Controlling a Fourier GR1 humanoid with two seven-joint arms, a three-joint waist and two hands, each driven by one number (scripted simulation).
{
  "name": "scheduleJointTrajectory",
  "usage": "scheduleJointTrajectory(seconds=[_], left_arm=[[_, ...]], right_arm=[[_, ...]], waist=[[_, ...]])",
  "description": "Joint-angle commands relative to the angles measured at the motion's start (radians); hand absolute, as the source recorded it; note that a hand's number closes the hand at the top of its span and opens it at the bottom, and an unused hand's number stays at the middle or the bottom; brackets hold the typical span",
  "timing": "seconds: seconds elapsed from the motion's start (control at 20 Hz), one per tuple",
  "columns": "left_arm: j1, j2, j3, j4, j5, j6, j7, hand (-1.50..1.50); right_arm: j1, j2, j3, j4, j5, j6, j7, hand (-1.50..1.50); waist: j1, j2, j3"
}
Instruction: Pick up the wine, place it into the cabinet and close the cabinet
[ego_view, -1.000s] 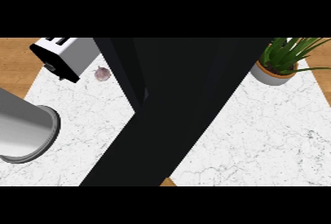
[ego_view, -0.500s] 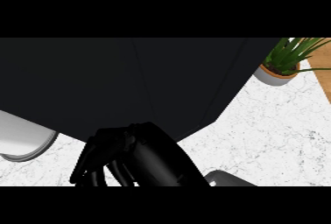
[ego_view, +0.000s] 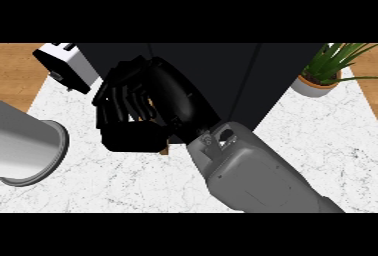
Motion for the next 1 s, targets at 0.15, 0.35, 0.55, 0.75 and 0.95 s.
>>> scheduleJointTrajectory(seconds=[0.15, 0.35, 0.55, 0.75, 0.95], left_arm=[[-0.124, -0.036, -0.068, 0.017, -0.042, 0.060, 0.094, -1.50], [-0.173, -0.058, -0.118, -0.014, -0.068, 0.112, 0.132, -1.50], [-0.194, -0.076, -0.172, 0.012, -0.114, 0.115, 0.135, -1.50], [-0.272, -0.109, -0.225, -0.015, -0.158, 0.208, 0.145, -1.50], [-0.315, -0.121, -0.234, 0.056, -0.162, 0.196, 0.143, -1.50]], right_arm=[[-0.041, -0.042, -0.134, 0.171, -0.011, 0.096, -0.126, 1.50], [-0.080, -0.070, -0.192, 0.262, -0.027, 0.147, -0.180, 1.50], [-0.059, -0.112, -0.216, 0.309, -0.015, 0.157, -0.258, 1.50], [-0.084, -0.138, -0.228, 0.357, 0.000, 0.161, -0.283, 1.50], [-0.100, -0.143, -0.246, 0.388, -0.016, 0.177, -0.317, 1.50]], waist=[[-0.026, 0.003, 0.001], [-0.024, 0.006, 0.001], [-0.022, 0.008, 0.000], [-0.031, 0.015, 0.001], [-0.032, 0.021, -0.001]])
